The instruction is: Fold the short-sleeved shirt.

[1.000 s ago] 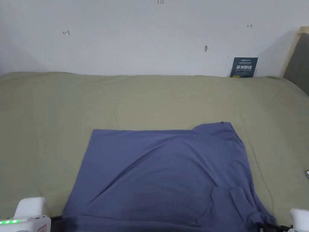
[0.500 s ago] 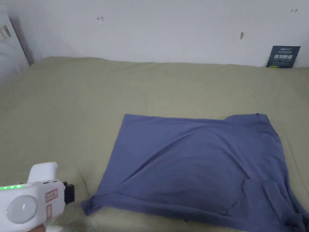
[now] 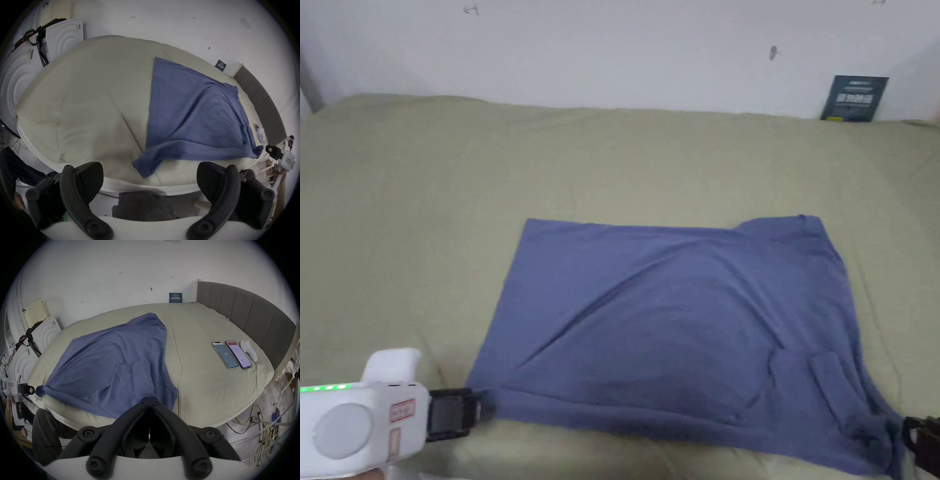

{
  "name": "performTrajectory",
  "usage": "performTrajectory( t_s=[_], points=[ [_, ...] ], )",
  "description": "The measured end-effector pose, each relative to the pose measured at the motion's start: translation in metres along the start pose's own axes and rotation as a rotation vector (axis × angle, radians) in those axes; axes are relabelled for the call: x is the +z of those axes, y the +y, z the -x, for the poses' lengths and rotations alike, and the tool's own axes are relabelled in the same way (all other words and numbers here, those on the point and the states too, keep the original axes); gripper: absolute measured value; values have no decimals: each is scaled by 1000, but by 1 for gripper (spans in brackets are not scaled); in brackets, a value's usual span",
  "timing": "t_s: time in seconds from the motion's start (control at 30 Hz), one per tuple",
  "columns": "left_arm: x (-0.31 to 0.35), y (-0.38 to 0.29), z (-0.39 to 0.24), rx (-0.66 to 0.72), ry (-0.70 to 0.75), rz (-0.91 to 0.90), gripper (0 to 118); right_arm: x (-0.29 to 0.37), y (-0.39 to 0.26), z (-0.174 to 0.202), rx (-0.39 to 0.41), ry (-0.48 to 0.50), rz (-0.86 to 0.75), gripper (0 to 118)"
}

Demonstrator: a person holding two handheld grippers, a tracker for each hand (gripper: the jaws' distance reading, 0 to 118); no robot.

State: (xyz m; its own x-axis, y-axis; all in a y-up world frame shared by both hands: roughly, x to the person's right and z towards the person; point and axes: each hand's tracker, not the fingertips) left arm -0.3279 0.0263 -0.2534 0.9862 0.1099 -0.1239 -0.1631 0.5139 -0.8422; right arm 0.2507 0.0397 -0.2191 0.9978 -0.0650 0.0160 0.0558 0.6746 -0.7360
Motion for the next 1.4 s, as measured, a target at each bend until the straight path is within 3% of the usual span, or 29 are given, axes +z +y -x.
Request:
performTrajectory(
  t_s=[0.03, 0.07, 0.13, 0.17, 0.23, 0.3, 0.4, 0.57, 0.6, 0.63, 0.67, 0.73, 1.03, 1.4],
  points=[
    [3, 3, -4, -12, -15, -14, 11, -1, 0, -3, 0, -1, 5, 0],
    [-3, -11, -4, -20, -13, -2, 0, -2, 0, -6, -6, -6, 7, 0],
    [22, 2, -19, -58, -3, 16, 0, -10, -6, -21, -16, -7, 2, 5],
    [30, 4, -24, -64, -1, 10, 0, -10, -7, -25, -16, 0, -1, 33],
    [0, -14, -10, -44, -6, 6, 0, -14, -8, -29, -2, 9, 28, 118],
    [2, -14, -10, -19, 0, -5, 0, -15, -12, -29, 30, 12, -24, 116],
    [1, -14, -10, -3, 5, -1, 0, -24, -19, -20, 46, 51, 84, 116],
    [-7, -11, -5, 8, 23, 14, 0, -47, -21, -20, 82, 45, 96, 102],
    [-5, -10, -6, 10, 23, 10, 0, -48, -21, -21, 81, 37, 84, 74],
    [-5, -10, -6, 15, 25, 12, 0, -50, -21, -22, 85, 3, 75, 13],
    [-6, -9, -6, 22, 34, 13, 0, -48, -21, -29, 55, 24, 68, 6],
    [-5, -8, -2, 33, 42, 4, 0, -40, -22, -35, 0, 71, 74, 6],
    [0, 14, -3, 30, 32, -33, 0, -25, 0, -31, 36, 57, 28, 6],
    [-30, 110, -20, -20, 44, -97, 0, -71, 100, -17, 103, 31, -11, 6]
  ],
)
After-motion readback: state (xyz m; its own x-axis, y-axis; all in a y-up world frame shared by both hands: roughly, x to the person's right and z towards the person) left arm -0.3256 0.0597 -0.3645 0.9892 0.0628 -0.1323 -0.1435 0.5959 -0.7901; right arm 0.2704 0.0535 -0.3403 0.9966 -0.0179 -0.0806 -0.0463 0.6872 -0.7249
